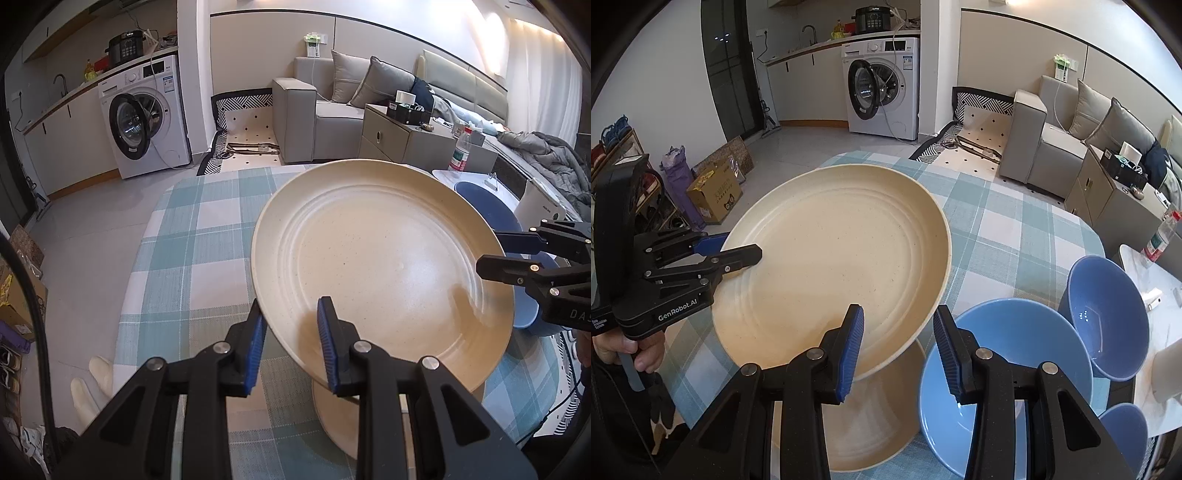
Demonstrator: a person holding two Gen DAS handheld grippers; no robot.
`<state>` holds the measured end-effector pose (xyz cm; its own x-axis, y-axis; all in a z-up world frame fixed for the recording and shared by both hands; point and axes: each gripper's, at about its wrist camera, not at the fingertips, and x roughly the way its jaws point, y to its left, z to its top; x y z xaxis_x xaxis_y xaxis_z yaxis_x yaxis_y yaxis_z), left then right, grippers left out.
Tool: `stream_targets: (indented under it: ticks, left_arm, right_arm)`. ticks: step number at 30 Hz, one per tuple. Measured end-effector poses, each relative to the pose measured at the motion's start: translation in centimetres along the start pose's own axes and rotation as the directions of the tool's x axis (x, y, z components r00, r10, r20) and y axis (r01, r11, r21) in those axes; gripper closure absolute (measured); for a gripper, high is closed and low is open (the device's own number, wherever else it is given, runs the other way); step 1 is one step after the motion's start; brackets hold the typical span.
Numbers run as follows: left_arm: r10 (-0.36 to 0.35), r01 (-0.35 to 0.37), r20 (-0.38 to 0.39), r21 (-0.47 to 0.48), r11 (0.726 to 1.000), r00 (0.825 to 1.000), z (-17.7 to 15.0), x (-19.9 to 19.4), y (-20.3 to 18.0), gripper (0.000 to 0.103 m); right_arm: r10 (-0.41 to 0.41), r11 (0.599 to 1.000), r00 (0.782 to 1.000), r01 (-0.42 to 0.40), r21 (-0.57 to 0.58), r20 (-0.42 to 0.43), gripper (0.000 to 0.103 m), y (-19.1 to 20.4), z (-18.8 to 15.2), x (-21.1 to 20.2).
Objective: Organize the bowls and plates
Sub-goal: 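Lift the cream plate with both tools and carry it toward the blue bowls, then lower the held cream plate onto the stacked plates with both tools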
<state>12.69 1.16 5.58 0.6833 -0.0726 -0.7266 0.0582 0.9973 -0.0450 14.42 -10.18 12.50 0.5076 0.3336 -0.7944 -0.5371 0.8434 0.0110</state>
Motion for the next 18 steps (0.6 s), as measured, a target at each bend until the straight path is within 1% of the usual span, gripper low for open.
stream_targets:
  ticks: [8,14,18]
  left_arm:
    - [0.007,-0.007,0.001,-0.002,1.000,1.000,-0.8,-0.2,0.1,0.078]
    - [0.004,-0.004,-0.002,-0.007,1.000,1.000,-1.6,-0.2,0.2,0.078]
    - [0.005,-0.005,-0.009,-0.017,1.000,1.000,-2.2,0.0,0.2,0.078]
  right_arm:
    - [-0.005,1.000,1.000,0.005,-0.001,0.017,0.062,0.6,-1.0,0.0]
    - [-0.026,1.000,1.000,0.026,-0.012,0.012,0.062,1.4,-1.8,0.3]
    - [-0.025,1.000,1.000,0.025,-0.009,0.006,0.062,1.8,-2.5,0.4]
